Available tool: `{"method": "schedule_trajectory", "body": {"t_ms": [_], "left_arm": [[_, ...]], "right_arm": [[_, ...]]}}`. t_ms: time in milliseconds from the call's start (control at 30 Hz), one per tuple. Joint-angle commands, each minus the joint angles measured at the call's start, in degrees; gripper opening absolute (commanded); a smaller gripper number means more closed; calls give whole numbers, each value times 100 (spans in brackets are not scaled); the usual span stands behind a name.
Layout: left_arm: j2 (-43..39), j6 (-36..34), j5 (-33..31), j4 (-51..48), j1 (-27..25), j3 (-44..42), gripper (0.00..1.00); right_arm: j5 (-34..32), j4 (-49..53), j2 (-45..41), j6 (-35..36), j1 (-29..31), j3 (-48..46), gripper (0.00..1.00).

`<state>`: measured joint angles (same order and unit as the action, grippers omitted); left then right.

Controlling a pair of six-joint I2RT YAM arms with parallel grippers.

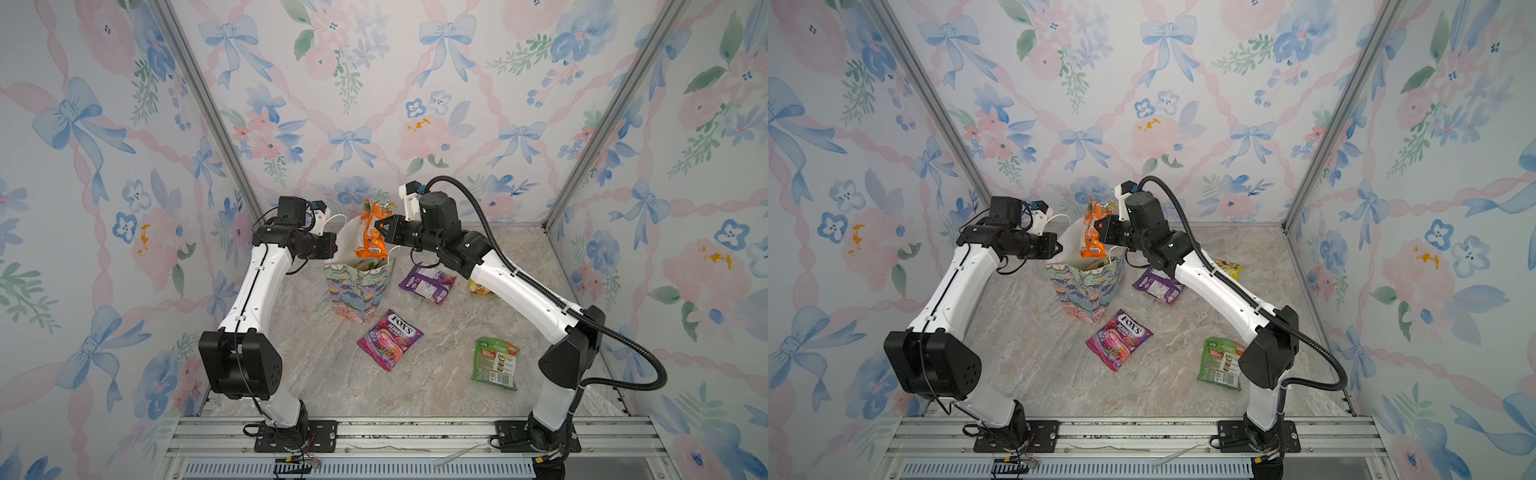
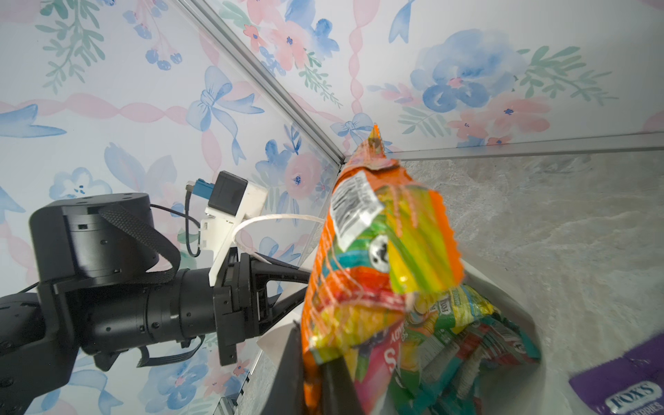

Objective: Place the snacks into the paper bag
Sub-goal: 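Lower the orange packet into the bag and open the right gripper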

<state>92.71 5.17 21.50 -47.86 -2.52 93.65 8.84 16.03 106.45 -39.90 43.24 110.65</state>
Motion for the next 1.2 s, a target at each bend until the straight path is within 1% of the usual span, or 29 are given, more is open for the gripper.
{"method": "schedule_trajectory", "body": {"t_ms": [0,133,300,633,867,1000,1167], "left_arm": [[-142,-60,21,-149,49,-101,0],[-146,-68,4,-147,48,-107,0],[-133,-77,4,-149,50,-97,0],[-115,-73,-11,-145,49,-100,0],[-121,-77,-5,-145,50,-94,0],[-143,-71,-5,-149,51,-96,0],[-164,-73,-5,-145,51,-97,0]], "right_arm": [[173,-170,278,-58,50,516,0],[269,-94,519,-105,61,794,0],[212,-65,453,-7,106,717,0],[81,-336,-152,-35,152,-174,0],[48,-416,-430,-58,223,-599,0],[48,-438,-370,-78,256,-617,0],[212,-503,-97,-240,322,-440,0]]}}
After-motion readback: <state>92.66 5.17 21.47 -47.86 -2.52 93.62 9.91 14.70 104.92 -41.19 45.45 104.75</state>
